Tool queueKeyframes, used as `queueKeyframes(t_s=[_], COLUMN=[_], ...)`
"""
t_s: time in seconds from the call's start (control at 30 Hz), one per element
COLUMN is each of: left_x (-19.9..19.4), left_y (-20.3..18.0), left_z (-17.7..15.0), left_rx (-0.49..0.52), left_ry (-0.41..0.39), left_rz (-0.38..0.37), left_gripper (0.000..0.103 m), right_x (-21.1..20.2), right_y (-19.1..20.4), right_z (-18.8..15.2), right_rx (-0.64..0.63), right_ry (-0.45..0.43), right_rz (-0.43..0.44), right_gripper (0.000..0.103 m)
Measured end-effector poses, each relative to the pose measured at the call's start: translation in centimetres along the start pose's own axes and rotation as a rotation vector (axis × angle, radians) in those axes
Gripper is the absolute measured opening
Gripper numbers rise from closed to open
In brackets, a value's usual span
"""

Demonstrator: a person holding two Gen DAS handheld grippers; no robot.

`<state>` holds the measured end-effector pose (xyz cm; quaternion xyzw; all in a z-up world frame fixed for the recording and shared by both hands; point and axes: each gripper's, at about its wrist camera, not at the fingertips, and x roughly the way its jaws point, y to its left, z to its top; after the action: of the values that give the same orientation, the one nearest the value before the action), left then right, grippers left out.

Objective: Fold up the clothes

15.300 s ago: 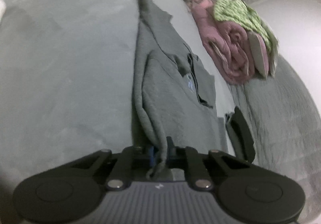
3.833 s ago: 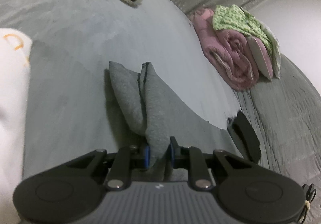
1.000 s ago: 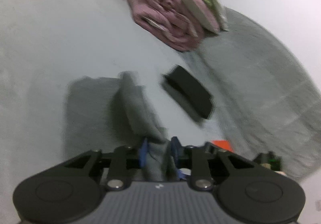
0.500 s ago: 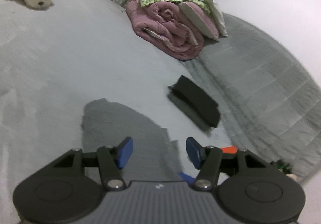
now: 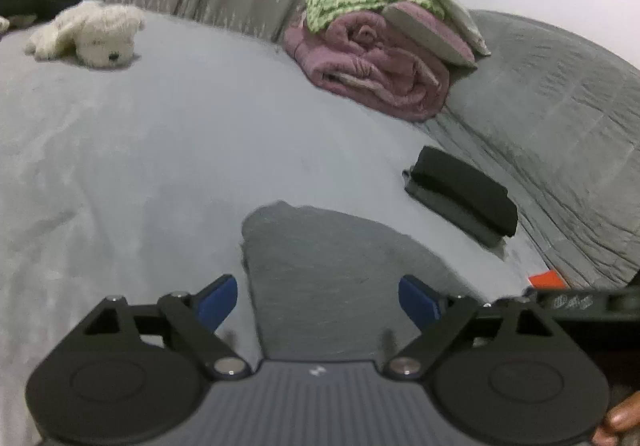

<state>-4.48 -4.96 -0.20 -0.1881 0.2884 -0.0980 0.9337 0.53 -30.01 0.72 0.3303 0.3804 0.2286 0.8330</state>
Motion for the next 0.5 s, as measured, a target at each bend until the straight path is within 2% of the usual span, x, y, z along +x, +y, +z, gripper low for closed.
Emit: queueKeyframes(t_s=[0.13,0.27,0.4,0.5], left_x=[-0.6,-0.7,-0.7,-0.3], left_y=[-0.2,-0.4,-0.8,-1.2], left_z=[-0.3,-0.7,-1.2,-1.8], left_rx=[0.024,0.042,0.057,0.082], left_ry=[-0.029,-0.045,-0.047,-0.032], left_rz=[-0.026,-0.059,-0.087,-0.096], left_gripper=[0.090,0.090,0.090,0.090], right_x=[-1.8,-2.2,-2.0,-1.3], right_y=[0.7,-0.2,-1.7,-2.8], right_z=[0.7,1.4,1.5,1.4], right_rx=[-0.047,-0.043,-0.024,-0.050], right_ry=[-0.070,-0.084,-0.069,-0.010], right_rz=[0.042,0.038,0.004,-0.040], right_gripper=[0.015,0.015,0.015,0.016])
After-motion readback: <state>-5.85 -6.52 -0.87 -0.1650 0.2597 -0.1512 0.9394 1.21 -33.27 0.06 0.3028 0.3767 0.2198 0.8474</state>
